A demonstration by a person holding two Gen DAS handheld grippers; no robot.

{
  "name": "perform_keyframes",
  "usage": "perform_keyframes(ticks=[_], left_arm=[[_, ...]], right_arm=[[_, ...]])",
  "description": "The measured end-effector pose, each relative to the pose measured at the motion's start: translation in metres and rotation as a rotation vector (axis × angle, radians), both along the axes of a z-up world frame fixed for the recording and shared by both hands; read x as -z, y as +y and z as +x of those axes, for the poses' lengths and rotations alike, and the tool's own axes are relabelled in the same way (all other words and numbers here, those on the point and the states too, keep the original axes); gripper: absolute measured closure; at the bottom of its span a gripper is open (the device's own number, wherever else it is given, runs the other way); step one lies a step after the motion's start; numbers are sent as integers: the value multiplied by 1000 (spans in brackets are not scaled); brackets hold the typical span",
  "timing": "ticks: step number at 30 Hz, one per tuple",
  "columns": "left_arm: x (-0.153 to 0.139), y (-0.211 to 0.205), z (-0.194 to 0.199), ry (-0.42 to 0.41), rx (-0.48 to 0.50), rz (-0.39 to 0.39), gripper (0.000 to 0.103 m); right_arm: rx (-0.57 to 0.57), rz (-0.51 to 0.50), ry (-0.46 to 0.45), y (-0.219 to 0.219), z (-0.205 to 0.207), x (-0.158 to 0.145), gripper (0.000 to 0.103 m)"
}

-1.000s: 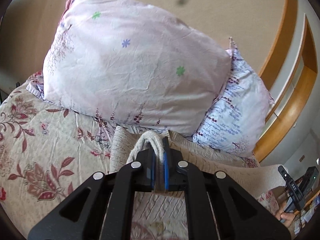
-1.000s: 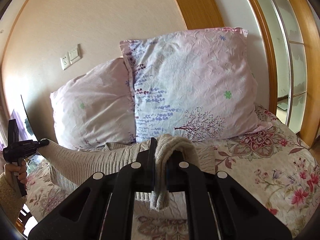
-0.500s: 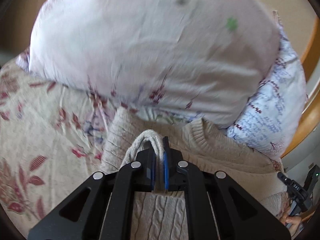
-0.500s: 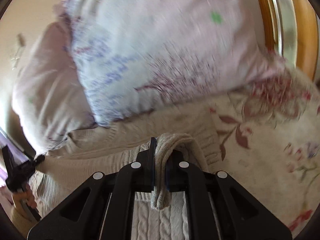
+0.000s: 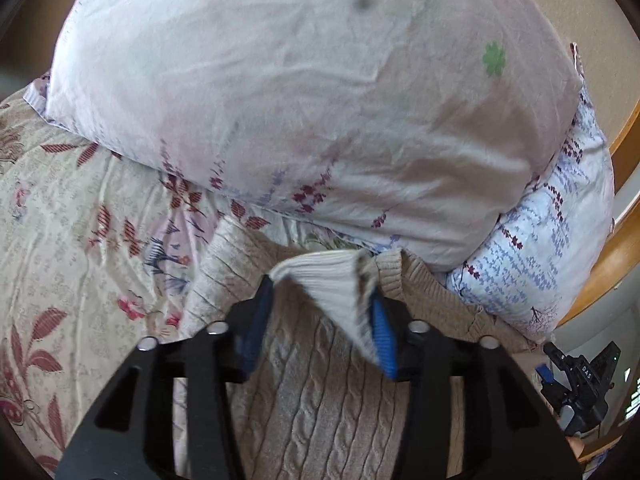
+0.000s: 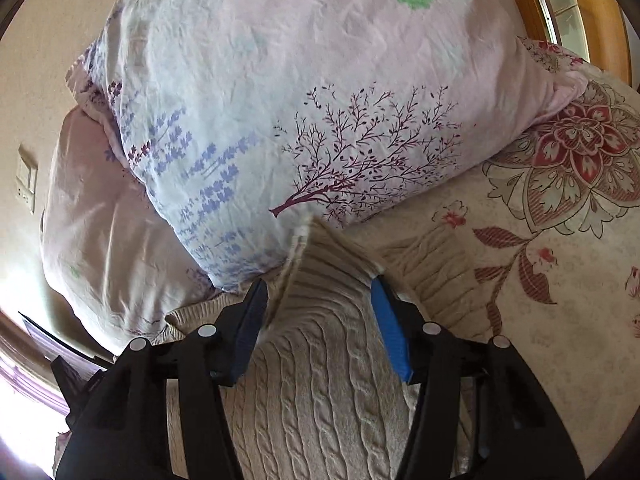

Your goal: Fold small clothes

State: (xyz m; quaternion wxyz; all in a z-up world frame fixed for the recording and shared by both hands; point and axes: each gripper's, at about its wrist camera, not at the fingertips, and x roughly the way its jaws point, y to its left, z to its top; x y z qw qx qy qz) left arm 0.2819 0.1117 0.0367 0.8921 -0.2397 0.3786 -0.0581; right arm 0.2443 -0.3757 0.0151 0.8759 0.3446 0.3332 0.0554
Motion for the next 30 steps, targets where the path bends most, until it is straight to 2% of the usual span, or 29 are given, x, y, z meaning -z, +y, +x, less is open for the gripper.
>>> perform_keyframes(ticks=[6, 12, 16, 23, 30], left_arm=[[-7, 14, -13, -16, -12, -5, 52], [-10, 27, -35, -21, -1, 67, 52], [-2, 37, -41, 15, 4, 105, 48], [15, 49, -39, 87, 40, 46, 43], [24, 52, -36, 118, 64, 8, 43]], right_arm=[[6, -40, -17, -3, -15, -6, 47], [12, -113, -30, 1, -28, -13, 47], [-69, -153, -32, 20, -31, -17, 47], [-268, -357, -72, 95, -36, -23, 42], [-322, -484, -49, 121, -35, -11, 42]])
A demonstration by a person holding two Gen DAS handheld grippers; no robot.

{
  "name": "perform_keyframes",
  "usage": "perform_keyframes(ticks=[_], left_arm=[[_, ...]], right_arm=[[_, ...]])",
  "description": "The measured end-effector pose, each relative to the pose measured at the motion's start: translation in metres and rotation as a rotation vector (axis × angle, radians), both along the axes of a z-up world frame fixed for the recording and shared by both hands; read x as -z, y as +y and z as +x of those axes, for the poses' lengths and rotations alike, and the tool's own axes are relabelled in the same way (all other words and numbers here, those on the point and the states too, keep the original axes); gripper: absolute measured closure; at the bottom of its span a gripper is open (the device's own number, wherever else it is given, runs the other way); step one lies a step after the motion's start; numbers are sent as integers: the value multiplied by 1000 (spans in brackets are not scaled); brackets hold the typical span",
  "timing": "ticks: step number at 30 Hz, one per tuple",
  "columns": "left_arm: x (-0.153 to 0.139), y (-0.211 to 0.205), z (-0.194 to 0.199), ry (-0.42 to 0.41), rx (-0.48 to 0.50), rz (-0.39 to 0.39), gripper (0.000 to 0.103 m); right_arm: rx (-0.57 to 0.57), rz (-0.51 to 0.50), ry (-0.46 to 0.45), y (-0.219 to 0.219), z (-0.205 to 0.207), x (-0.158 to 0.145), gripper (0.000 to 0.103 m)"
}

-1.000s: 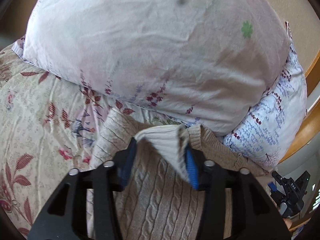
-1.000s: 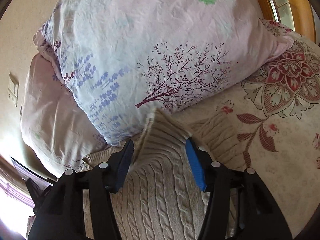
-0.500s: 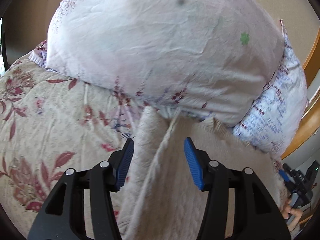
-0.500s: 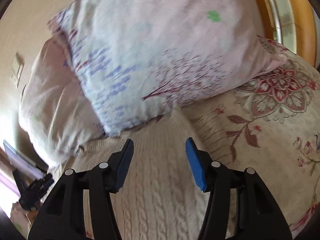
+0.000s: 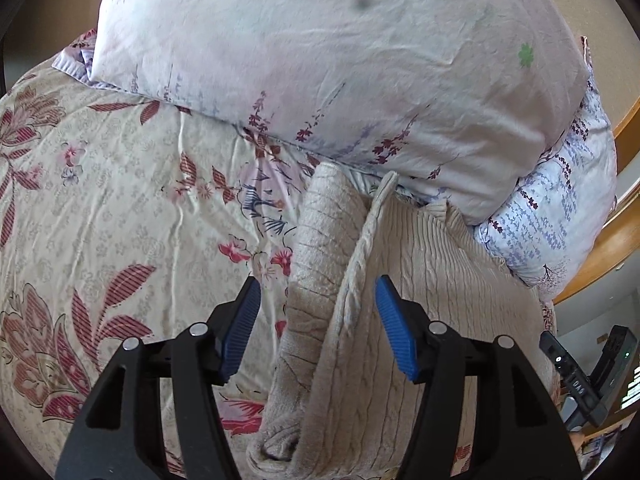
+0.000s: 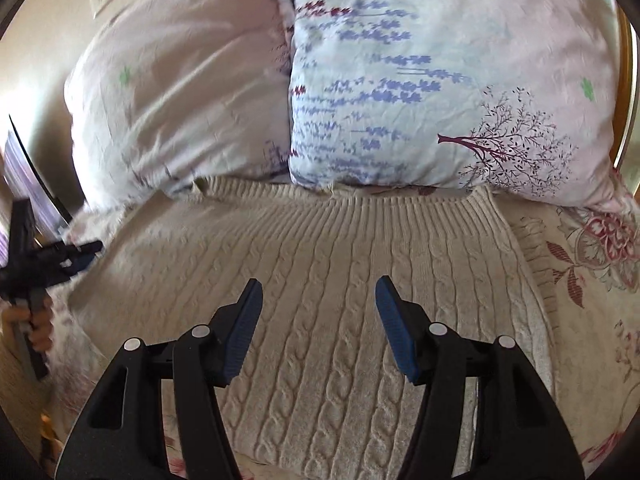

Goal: Fold small clothes
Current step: 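Grasp the folded sweater edge with the left gripper and lift it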

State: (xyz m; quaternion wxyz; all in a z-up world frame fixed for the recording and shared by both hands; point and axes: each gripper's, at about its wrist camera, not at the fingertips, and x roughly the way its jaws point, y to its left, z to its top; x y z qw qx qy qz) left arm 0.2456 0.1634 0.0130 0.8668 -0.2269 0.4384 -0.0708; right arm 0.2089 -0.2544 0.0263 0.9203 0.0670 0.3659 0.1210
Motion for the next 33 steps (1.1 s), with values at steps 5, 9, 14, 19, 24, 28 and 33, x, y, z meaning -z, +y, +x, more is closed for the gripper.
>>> perform_keyframes(ticks=[5, 9, 14, 19, 24, 28, 33], left_arm=[[5, -3, 4, 17, 14, 11, 43], [8, -6, 7, 20, 30, 10, 40], [8, -15, 9, 10, 50, 8, 42], [11, -19, 11, 9, 53, -43, 52], [14, -21, 13, 12, 45, -80, 66], [15, -25, 14, 24, 50, -117, 81], [-2, -34, 14, -16, 72, -128, 84]], right_arm=[[8, -65, 6, 4, 2, 7, 40], [5, -78, 36, 6, 6, 14, 40], [-3, -86, 38, 8, 6, 16, 35], [-8, -87, 39, 9, 6, 17, 34], [-13, -83, 39, 10, 8, 18, 34], [-12, -80, 39, 10, 7, 17, 34], [-14, -66, 41, 9, 5, 17, 34]])
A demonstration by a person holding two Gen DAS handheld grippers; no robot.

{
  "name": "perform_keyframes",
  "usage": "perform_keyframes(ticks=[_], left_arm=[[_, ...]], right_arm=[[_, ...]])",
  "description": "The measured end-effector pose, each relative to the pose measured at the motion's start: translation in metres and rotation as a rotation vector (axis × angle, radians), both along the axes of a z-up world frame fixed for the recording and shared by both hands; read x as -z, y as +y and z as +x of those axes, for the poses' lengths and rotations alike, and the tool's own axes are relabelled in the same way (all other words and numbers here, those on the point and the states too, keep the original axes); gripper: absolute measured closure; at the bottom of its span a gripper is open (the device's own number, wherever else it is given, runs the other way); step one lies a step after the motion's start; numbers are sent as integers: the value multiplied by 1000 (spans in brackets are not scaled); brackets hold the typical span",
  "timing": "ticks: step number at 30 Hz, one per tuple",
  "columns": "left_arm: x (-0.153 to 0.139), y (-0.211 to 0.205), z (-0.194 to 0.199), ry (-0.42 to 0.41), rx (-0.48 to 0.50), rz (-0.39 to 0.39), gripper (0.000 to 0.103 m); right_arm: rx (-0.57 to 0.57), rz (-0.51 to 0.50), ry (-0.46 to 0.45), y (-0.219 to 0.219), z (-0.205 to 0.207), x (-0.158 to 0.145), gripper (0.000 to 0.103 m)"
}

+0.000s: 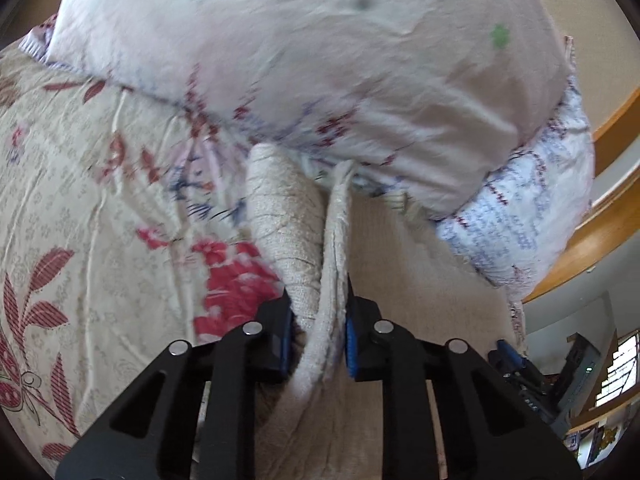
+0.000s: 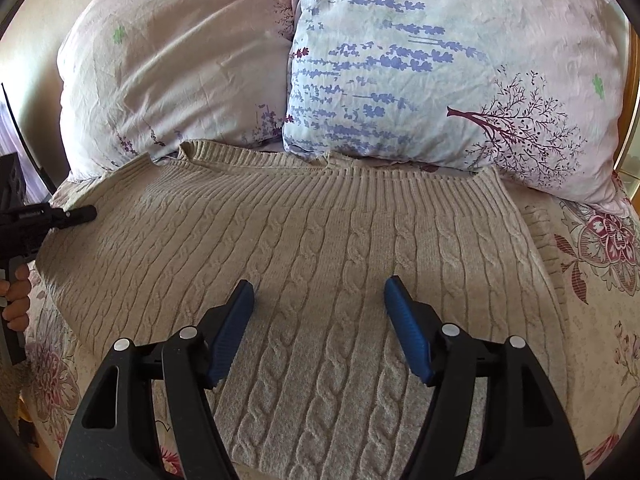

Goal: Fold small clothes
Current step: 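Grasp the folded sweater edge with the left gripper and lift it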

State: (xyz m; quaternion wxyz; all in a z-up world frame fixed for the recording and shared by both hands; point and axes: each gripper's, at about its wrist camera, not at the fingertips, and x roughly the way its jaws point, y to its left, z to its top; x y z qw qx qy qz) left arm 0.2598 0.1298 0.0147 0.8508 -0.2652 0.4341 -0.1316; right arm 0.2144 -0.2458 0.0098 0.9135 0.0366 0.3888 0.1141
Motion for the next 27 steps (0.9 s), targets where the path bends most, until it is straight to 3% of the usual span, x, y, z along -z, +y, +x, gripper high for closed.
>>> perform_keyframes(ticks=[16, 22, 27], left_arm=[[-81, -73, 0, -169, 153, -66, 86], [-93, -120, 2, -191, 226, -111, 86], [-74, -173, 7, -154, 307, -142, 86]], right_arm=[[39, 93, -48, -36, -15, -18, 34], [61, 134, -55, -55, -21, -19, 34], [82, 181, -37, -71, -22, -12, 34]])
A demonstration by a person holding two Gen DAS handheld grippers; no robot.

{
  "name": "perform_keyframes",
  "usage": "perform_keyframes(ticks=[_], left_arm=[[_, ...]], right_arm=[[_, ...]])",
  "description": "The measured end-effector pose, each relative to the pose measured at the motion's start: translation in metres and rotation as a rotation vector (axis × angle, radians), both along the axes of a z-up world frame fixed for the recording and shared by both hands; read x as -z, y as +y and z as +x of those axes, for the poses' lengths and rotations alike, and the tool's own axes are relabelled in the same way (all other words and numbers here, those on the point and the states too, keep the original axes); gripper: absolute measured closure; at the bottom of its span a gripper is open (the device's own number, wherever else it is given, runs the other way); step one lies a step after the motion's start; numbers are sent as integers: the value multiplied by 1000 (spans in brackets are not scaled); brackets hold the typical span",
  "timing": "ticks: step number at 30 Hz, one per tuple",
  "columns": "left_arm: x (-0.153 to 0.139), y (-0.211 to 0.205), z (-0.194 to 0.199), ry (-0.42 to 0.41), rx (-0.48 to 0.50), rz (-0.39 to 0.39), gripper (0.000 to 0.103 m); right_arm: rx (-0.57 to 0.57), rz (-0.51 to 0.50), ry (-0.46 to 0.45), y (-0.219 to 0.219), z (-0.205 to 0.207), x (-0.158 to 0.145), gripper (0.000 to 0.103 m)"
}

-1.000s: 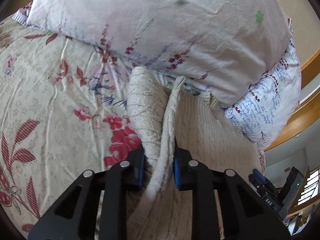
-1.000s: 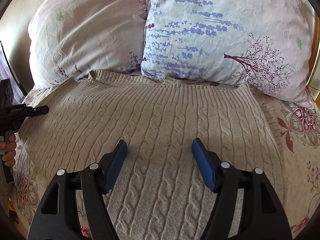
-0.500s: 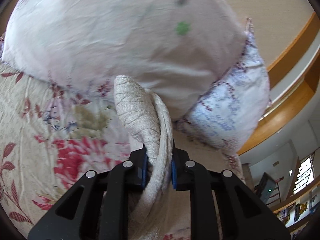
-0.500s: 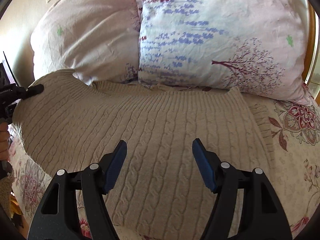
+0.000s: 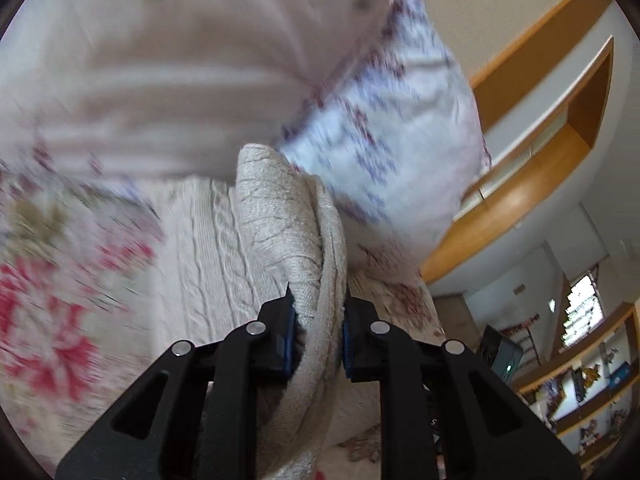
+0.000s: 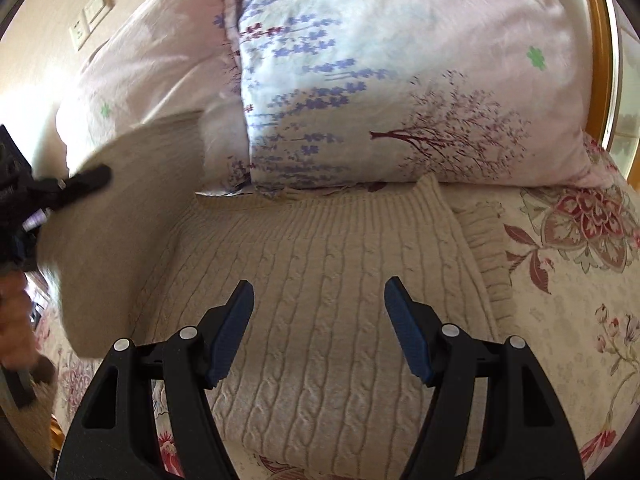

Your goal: Fold small clothes

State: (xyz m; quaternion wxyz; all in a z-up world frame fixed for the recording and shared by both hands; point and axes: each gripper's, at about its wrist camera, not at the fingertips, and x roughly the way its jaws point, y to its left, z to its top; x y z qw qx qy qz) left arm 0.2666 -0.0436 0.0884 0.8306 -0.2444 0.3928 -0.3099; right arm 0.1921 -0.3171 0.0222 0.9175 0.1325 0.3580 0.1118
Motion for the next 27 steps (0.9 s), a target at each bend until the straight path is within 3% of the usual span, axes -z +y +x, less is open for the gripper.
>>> perform_keyframes(ticks=[7, 12, 17, 20, 23, 27], left_arm=[[50, -52, 10, 103, 56, 23, 86], [58, -65, 15, 100, 72, 45, 82], [45, -67, 13, 86, 128, 6, 47], [31, -54, 3, 48, 126, 21, 35], [16, -35, -6, -24, 72, 99, 30], [11, -9, -13, -94, -31, 271, 27]], right_arm=[[27, 55, 20, -21, 2, 7, 34], [23, 162, 31, -36, 14, 7, 34], [-17, 313, 69, -40, 21, 8, 34], [-47, 397, 101, -40, 24, 12, 34], [-68, 465, 135, -40, 30, 16, 34], [-95, 556, 208, -37, 36, 28, 34]])
